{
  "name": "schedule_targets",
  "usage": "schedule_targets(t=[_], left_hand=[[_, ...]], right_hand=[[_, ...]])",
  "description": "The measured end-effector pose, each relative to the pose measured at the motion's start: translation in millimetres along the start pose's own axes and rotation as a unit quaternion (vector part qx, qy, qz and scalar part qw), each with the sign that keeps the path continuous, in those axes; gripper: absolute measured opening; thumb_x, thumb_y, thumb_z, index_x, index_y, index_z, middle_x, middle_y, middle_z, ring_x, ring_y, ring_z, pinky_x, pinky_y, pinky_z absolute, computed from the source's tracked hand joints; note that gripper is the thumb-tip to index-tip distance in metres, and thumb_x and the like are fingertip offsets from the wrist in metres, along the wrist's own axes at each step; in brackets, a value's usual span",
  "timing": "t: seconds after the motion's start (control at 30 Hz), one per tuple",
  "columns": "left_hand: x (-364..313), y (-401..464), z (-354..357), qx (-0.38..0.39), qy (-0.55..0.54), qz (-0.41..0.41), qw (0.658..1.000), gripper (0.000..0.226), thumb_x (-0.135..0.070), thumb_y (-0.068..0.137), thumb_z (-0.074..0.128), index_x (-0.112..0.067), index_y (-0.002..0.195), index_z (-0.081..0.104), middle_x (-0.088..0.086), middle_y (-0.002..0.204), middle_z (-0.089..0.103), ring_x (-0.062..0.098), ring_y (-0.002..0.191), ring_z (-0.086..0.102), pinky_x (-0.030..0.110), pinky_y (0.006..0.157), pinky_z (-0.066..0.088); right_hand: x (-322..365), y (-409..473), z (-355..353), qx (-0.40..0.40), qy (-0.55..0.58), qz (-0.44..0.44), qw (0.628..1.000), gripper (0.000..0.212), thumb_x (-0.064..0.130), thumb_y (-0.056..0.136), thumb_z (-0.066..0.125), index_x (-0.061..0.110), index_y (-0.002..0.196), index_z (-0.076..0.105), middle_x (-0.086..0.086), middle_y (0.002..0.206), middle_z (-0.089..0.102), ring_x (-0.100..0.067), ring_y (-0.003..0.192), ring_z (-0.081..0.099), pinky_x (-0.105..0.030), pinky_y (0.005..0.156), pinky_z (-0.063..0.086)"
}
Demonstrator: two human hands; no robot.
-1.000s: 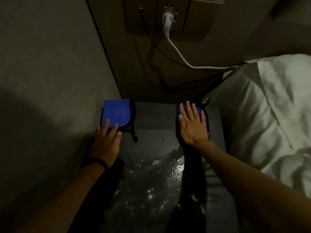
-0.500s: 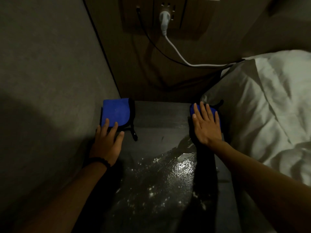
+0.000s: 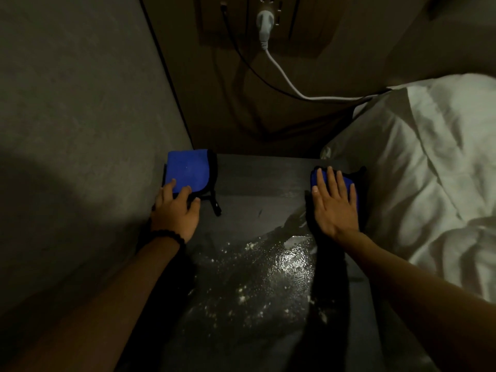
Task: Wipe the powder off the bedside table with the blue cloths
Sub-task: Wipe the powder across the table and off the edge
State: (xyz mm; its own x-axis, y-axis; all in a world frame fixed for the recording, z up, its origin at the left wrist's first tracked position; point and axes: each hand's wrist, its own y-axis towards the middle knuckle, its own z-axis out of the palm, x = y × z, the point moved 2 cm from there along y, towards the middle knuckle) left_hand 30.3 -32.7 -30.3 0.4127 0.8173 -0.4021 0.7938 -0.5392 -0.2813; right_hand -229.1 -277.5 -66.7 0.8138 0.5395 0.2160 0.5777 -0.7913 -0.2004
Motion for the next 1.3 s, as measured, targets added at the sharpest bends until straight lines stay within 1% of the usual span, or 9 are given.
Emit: schedule_targets(t=[0.27,0.4,0.53,0.63,0.83,0.97,1.03,1.1,1.3], left_hand=[[25,-10,6,-0.060,-0.138,0.017,0.989,0.050,-0.032,0.102,0.038,-0.032,0.150,0.026,0.003,0.162,0.010,0.027,0.145,0.020,0.045,0.115,0.024],[49,-20,15,-0.044,-0.164,-0.043,0.984,0.054,-0.032,0.103,0.036,-0.021,0.153,0.020,0.012,0.157,0.027,0.031,0.140,0.032,0.045,0.113,0.026],[70,-28,24,-0.019,-0.219,-0.118,0.968,0.045,-0.036,0.104,0.030,-0.003,0.129,0.049,0.020,0.125,0.054,0.038,0.121,0.049,0.039,0.099,0.033],[72,-29,28,-0.028,-0.251,-0.123,0.960,0.045,-0.035,0.105,0.030,-0.001,0.123,0.053,0.020,0.122,0.056,0.036,0.115,0.052,0.039,0.099,0.034],[77,-26,34,-0.083,-0.226,-0.123,0.963,0.036,-0.040,0.103,0.031,-0.018,0.083,0.051,-0.007,0.073,0.047,0.010,0.066,0.045,0.031,0.074,0.030],[78,-25,36,-0.070,-0.262,-0.122,0.955,0.032,-0.040,0.103,0.032,-0.020,0.093,0.055,-0.007,0.085,0.055,0.026,0.090,0.056,0.032,0.081,0.033],[78,-23,35,-0.055,-0.262,-0.100,0.958,0.037,-0.036,0.104,0.033,-0.015,0.127,0.052,0.007,0.123,0.058,0.031,0.120,0.050,0.033,0.097,0.034],[76,-20,29,-0.048,-0.238,-0.063,0.968,0.048,-0.029,0.104,0.034,-0.021,0.151,0.027,0.011,0.154,0.032,0.028,0.139,0.033,0.035,0.110,0.024],[62,-12,8,-0.027,-0.106,0.109,0.988,0.065,-0.001,0.100,0.036,-0.031,0.150,0.008,0.013,0.159,0.018,0.030,0.144,0.024,0.033,0.117,0.016]], right_hand=[[40,-37,12,0.013,-0.011,0.004,1.000,0.074,0.060,0.093,-0.013,0.030,0.160,-0.010,0.000,0.167,-0.019,-0.019,0.153,-0.022,-0.050,0.125,-0.010],[69,-47,24,0.014,-0.020,-0.008,1.000,0.075,0.061,0.091,-0.020,0.029,0.159,-0.015,-0.002,0.167,-0.022,-0.020,0.152,-0.025,-0.050,0.124,-0.012],[96,-53,36,0.016,-0.026,-0.044,0.999,0.072,0.061,0.092,-0.020,0.029,0.156,-0.018,-0.003,0.166,-0.023,-0.022,0.152,-0.026,-0.049,0.122,-0.017],[113,-57,43,0.013,-0.026,-0.058,0.998,0.071,0.062,0.093,-0.019,0.029,0.156,-0.019,-0.003,0.165,-0.024,-0.022,0.152,-0.026,-0.049,0.121,-0.019],[150,-63,46,0.028,-0.007,-0.084,0.996,0.068,0.060,0.093,-0.016,0.028,0.154,-0.022,-0.003,0.163,-0.027,-0.023,0.150,-0.029,-0.047,0.119,-0.022],[171,-69,49,0.029,-0.005,-0.084,0.996,0.067,0.058,0.095,-0.015,0.027,0.154,-0.022,-0.004,0.163,-0.027,-0.024,0.151,-0.028,-0.049,0.121,-0.020],[177,-72,52,0.031,-0.003,-0.091,0.995,0.067,0.058,0.095,-0.014,0.027,0.154,-0.021,-0.004,0.163,-0.026,-0.024,0.150,-0.028,-0.050,0.121,-0.019],[182,-75,54,0.034,-0.001,-0.099,0.994,0.067,0.058,0.096,-0.014,0.027,0.155,-0.020,-0.004,0.164,-0.026,-0.023,0.150,-0.029,-0.050,0.122,-0.018],[190,-78,57,0.045,-0.006,-0.101,0.994,0.066,0.057,0.097,-0.012,0.027,0.155,-0.021,-0.004,0.164,-0.026,-0.024,0.150,-0.030,-0.051,0.122,-0.017]])
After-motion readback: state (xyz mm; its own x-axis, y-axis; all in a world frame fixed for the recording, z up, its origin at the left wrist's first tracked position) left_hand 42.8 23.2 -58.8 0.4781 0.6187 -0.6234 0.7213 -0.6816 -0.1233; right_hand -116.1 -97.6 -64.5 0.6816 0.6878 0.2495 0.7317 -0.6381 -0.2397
